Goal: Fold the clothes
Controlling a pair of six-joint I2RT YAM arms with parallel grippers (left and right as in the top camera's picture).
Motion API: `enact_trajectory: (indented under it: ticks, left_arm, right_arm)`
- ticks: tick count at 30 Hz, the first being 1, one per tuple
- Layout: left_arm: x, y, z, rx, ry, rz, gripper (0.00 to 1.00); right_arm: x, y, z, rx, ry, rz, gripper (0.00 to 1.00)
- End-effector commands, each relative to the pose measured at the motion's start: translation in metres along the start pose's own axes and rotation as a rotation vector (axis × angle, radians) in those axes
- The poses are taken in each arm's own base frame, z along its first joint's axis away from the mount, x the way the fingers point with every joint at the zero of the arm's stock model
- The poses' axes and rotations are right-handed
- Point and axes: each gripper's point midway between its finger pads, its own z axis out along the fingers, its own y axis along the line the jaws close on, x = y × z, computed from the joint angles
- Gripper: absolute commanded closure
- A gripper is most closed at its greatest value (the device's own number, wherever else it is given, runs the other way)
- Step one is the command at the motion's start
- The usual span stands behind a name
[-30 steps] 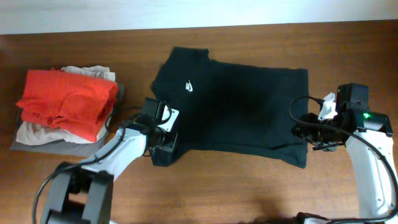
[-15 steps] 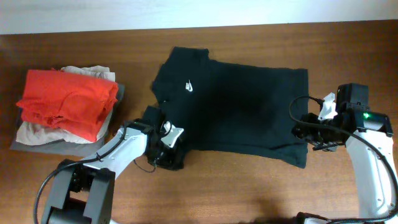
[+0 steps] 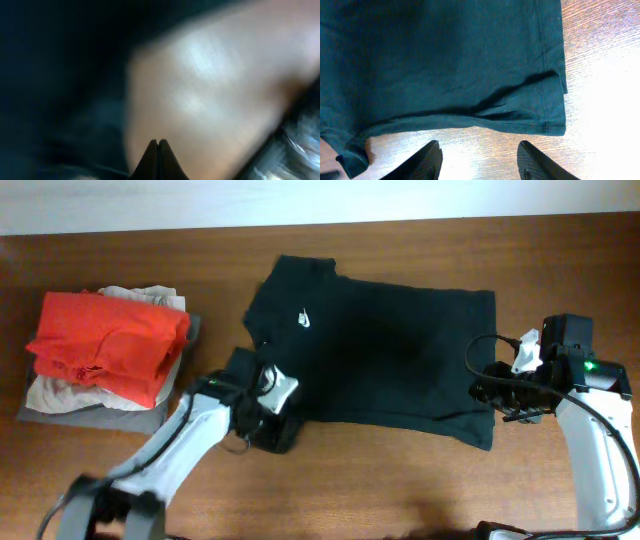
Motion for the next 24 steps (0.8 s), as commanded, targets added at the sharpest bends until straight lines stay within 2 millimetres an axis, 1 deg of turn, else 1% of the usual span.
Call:
enact_trajectory:
  ticks: [1, 4, 7, 9, 11, 12, 14, 17, 18, 19, 21, 24]
  left_arm:
    - [-0.042, 0.053, -0.036, -0.379, -0.170, 0.043, 0.95]
    - [-0.063, 0.061, -0.035, -0.400, -0.246, 0.046, 0.92]
    - [-0.072, 0.067, -0.020, -0.387, -0.251, 0.049, 0.91]
    - [-0.067, 0.070, -0.006, -0.361, -0.214, 0.040, 0.90]
    - [-0.057, 0.072, 0.009, -0.338, -0.156, 0.024, 0.90]
    - [-0.049, 0.071, 0.019, -0.306, -0.115, 0.013, 0.90]
    - [-0.040, 0.067, 0.027, -0.264, -0.077, 0.001, 0.90]
    - [-0.026, 0.050, 0.031, -0.166, -0.022, -0.020, 0.90]
    - [-0.020, 0.040, 0.032, -0.113, 0.006, -0.034, 0.91]
    - [-0.010, 0.026, 0.031, -0.037, 0.044, -0.046, 0.94]
    - [0.001, 0.009, 0.027, 0.048, 0.093, -0.051, 0.98]
    - [0.010, -0.010, 0.017, 0.131, 0.134, -0.068, 0.98]
  right_arm:
    - [-0.001, -0.001, 0.000, 0.008, -0.005, 0.001, 0.46]
    - [-0.001, -0.001, 0.000, 0.008, -0.004, 0.002, 0.47]
    - [-0.001, -0.001, 0.000, 0.008, -0.004, 0.003, 0.47]
    - [0.000, -0.001, 0.000, 0.009, -0.003, 0.005, 0.47]
    - [0.001, -0.001, 0.000, 0.009, 0.001, 0.005, 0.47]
    - [0.001, -0.001, 0.000, 0.010, 0.004, 0.006, 0.47]
    - [0.002, -0.001, 0.000, 0.011, 0.006, 0.007, 0.47]
    - [0.002, -0.001, 0.000, 0.011, 0.006, 0.007, 0.47]
    - [0.002, -0.001, 0.000, 0.011, 0.006, 0.007, 0.47]
    - [0.001, -0.001, 0.000, 0.011, 0.005, 0.007, 0.47]
    - [0.001, -0.001, 0.000, 0.010, 0.002, 0.006, 0.47]
    - [-0.001, -0.001, 0.000, 0.008, -0.005, 0.004, 0.47]
